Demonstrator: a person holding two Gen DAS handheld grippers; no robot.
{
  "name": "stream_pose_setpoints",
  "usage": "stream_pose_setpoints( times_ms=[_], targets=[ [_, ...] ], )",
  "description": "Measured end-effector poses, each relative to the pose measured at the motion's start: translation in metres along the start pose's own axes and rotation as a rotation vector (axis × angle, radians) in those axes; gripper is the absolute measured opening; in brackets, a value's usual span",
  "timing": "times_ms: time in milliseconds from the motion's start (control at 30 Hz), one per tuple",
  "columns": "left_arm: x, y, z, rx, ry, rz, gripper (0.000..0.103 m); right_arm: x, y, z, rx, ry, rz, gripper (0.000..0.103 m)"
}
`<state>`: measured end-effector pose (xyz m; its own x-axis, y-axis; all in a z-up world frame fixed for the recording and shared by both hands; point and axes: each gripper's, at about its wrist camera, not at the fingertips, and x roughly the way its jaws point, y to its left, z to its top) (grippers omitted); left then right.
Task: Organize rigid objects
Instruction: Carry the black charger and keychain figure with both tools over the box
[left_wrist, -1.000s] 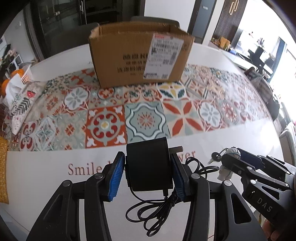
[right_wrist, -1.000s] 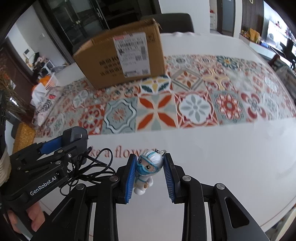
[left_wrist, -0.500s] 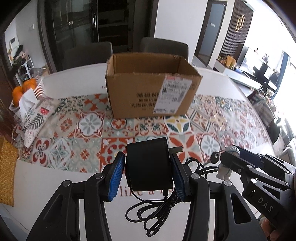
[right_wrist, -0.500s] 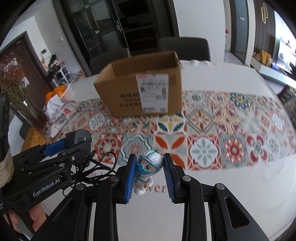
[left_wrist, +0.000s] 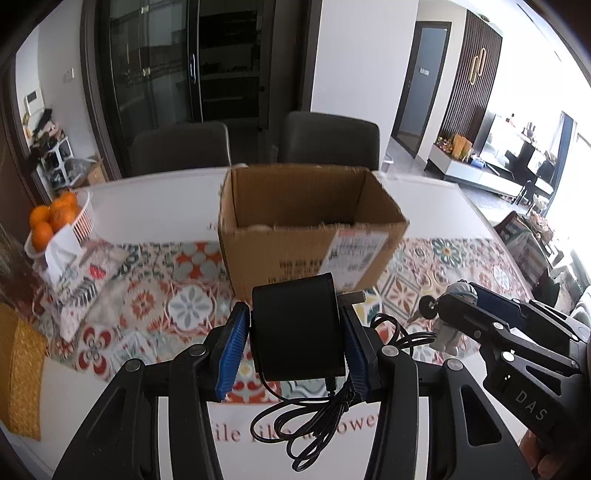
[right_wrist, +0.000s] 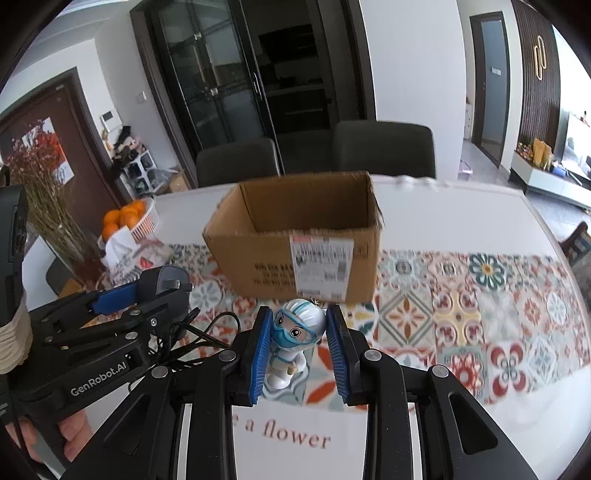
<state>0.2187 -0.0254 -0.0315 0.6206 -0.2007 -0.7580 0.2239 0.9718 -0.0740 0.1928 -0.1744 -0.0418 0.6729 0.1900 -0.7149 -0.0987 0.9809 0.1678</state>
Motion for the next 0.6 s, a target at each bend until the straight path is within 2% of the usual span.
stream_pose_setpoints(
  times_ms=[400, 600],
  targets=[
    [0.008, 0.006, 0.05, 0.023, -0.053, 0.018, 0.048, 0.007, 0.004, 0.055, -0.07, -0.097, -0.017, 0.03],
    [0.016, 0.009, 0.074, 0.026, -0.067, 0.023, 0.048, 0.017, 0.005, 0.083, -0.098, -0.117, -0.012, 0.03]
  ],
)
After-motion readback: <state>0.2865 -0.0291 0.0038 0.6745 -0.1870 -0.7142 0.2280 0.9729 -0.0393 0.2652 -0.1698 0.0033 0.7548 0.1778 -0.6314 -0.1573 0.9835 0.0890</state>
